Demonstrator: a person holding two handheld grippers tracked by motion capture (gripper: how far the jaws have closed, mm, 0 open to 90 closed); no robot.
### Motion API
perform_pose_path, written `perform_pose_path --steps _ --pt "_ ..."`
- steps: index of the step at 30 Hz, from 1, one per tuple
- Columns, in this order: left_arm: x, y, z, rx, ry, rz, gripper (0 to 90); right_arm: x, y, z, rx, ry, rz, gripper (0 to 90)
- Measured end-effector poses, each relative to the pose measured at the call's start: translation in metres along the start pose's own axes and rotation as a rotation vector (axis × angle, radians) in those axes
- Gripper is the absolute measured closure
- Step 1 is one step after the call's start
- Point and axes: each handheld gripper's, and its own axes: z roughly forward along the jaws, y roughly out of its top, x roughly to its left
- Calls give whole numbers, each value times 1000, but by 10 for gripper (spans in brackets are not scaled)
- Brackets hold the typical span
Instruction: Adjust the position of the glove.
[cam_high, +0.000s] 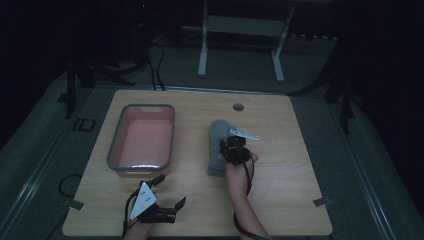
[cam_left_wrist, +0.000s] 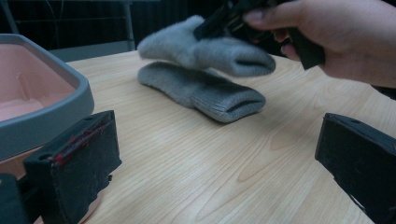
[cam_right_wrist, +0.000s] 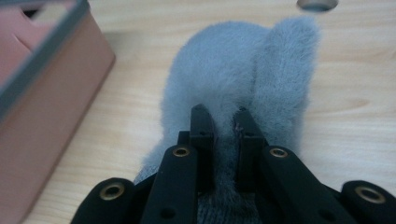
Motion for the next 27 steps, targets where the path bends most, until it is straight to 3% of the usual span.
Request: perform_pose_path --steps 5,8,10,12,17,20,23,24,25,27 --pt "0 0 -1 -10 -3 -9 3 2 -10 13 26 -13 -3 802" --pt "-1 0 0 -9 -4 20 3 0 -17 18 39 -28 -8 779" --pt "-1 0 0 -6 -12 13 3 -2 -20 21 44 -17 8 771" --pt "-3 0 1 -2 -15 17 3 -1 -22 22 43 -20 -8 752" --pt "-3 0 0 1 -23 -8 3 -5 -17 13 40 34 -14 565" --pt "-3 1 0 -5 -22 -12 3 -10 -11 4 46 39 -49 472" --pt "-6 3 0 -1 -23 -9 3 -18 -7 -4 21 20 -117 379" --pt "-7 4 0 6 -27 -10 3 -23 -5 -7 30 30 -104 355" --pt "-7 5 0 13 -30 -15 3 -28 -3 -11 42 61 -82 258" --pt "-10 7 1 43 -38 -29 3 -35 0 -16 67 95 -92 186"
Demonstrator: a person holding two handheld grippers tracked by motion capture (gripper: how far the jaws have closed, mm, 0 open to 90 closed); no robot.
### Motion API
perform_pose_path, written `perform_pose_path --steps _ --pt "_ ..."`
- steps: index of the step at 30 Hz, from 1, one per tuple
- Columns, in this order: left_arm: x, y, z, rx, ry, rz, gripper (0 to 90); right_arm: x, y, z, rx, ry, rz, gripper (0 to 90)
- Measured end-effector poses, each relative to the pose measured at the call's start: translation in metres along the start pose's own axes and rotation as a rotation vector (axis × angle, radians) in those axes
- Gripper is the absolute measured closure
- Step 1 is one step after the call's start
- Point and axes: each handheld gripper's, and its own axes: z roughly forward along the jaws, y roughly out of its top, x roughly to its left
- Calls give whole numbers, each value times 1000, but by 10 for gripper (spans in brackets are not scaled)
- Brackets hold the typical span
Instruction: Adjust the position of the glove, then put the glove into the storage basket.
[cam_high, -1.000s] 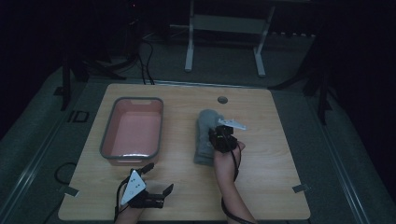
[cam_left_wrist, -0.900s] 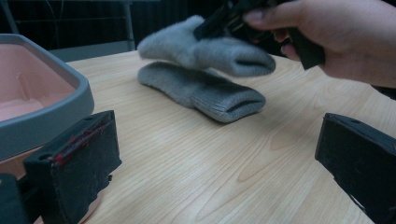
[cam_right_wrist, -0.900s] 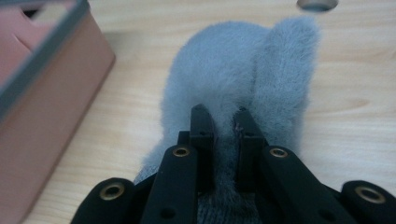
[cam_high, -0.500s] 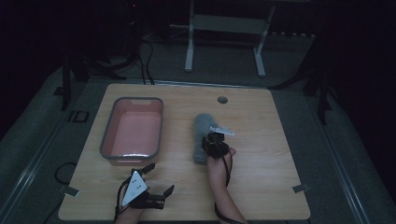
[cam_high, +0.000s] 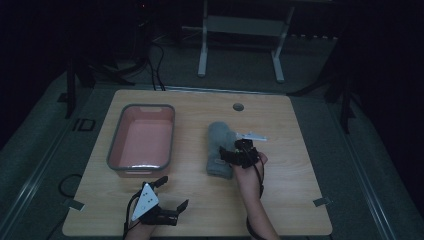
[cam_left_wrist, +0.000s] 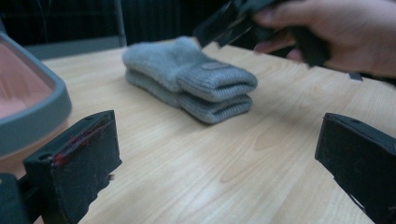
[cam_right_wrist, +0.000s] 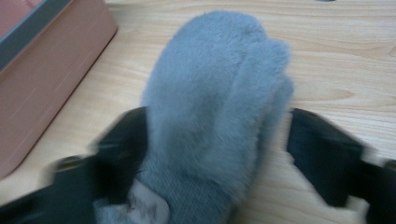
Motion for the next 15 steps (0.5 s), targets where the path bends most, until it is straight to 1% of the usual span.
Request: perform_pose_path --steps 1,2,4,5,6,7,9,10,11,13,14,15 --pt "-3 4 1 43 -17 1 3 -3 1 -4 5 36 3 169" --pt "-4 5 1 52 -16 3 3 -8 1 -12 -3 86 -4 141" --pt "-6 9 1 66 -41 -8 3 -10 1 -17 -14 110 -31 142" --pt "-6 9 1 66 -41 -8 3 -10 1 -17 -14 110 -31 142" --pt "-9 16 3 92 -74 -35 3 -11 1 -20 -29 126 -52 153" --pt "-10 20 3 93 -89 -46 3 -14 1 -29 -65 143 -112 171" --pt "-12 27 6 92 -103 -52 3 -17 2 -35 -86 121 -144 166" --pt "-12 32 7 89 -106 -57 3 -19 3 -39 -89 125 -145 172" --pt "-12 36 9 84 -107 -65 3 -21 4 -42 -90 136 -134 186" --pt "-10 47 13 74 -120 -79 3 -26 5 -48 -78 175 -103 170" --pt "-9 52 15 68 -121 -84 3 -27 6 -50 -71 183 -99 154" --pt "-7 57 17 63 -118 -88 3 -29 6 -51 -61 178 -107 152"
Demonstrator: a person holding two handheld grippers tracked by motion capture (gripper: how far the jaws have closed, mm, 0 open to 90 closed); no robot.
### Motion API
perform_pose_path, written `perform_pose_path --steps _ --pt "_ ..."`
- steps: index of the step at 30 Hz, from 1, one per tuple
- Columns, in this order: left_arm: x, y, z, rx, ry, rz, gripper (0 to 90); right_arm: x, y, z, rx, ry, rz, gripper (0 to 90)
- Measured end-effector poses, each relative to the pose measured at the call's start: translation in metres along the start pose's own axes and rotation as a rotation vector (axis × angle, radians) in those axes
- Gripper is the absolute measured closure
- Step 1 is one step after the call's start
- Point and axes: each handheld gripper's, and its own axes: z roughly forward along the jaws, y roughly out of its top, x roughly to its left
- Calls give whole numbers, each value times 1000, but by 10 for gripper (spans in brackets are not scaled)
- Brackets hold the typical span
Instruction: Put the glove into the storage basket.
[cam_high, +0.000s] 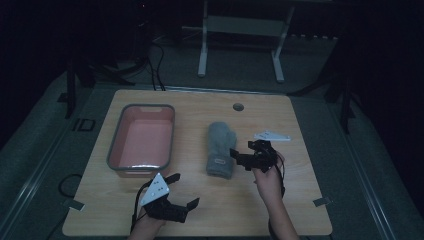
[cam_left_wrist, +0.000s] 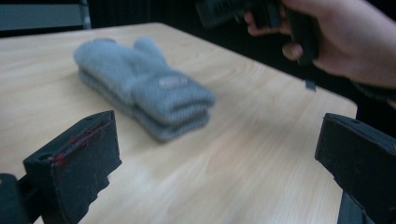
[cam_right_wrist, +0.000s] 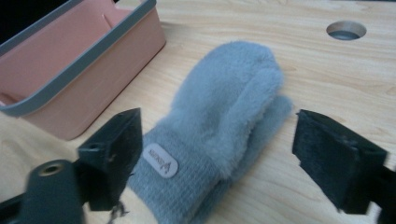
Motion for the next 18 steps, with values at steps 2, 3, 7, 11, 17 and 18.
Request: perform_pose_path --steps 2,3,7,11,17,18 --pt "3 11 5 17 7 6 3 -2 1 -2 7 -5 5 145" --pt "4 16 8 22 8 5 3 -3 2 -2 18 1 9 133" --pt "11 37 20 54 8 -9 3 -4 5 -2 26 27 0 134" --pt "15 48 40 143 32 18 3 -5 10 -1 8 31 12 135" --pt "25 61 73 266 87 -35 4 -12 16 6 8 28 20 180" --pt "27 64 78 280 111 -44 31 -14 17 9 20 23 19 212"
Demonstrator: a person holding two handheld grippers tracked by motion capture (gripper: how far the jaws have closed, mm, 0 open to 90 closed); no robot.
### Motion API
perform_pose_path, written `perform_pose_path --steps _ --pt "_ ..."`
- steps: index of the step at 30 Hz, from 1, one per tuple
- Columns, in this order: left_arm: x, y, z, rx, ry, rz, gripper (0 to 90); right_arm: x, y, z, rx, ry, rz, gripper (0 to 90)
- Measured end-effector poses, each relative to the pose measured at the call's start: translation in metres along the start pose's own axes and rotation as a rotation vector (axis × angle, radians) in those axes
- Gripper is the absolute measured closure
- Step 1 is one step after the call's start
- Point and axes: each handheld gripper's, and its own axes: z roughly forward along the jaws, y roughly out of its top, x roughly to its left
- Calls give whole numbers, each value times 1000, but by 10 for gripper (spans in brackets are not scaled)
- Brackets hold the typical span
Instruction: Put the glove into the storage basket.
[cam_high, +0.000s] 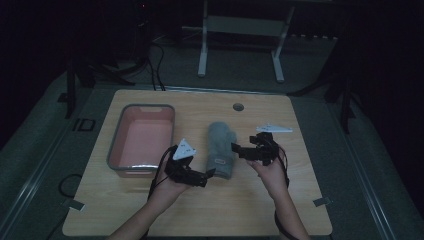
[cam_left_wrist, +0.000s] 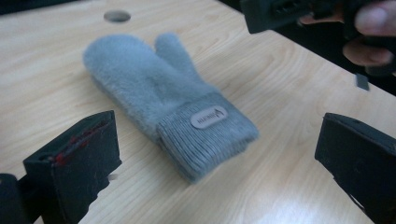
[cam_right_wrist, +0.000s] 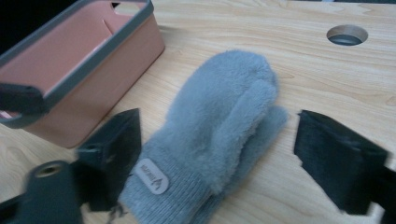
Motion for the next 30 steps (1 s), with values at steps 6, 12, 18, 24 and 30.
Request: perform_pose_path --steps 6,12,18,24,30 --pt "12 20 26 45 27 -70 88 -11 1 21 64 -25 7 434" --pt "24 26 60 163 24 -139 158 -22 -10 46 130 -6 81 480" --pt "32 21 88 235 5 -207 237 -26 -24 62 196 17 98 483" --pt "44 12 103 259 -52 -292 281 -33 -28 74 239 15 115 475" --pt "51 3 116 275 -99 -363 278 -40 -32 89 287 59 141 468"
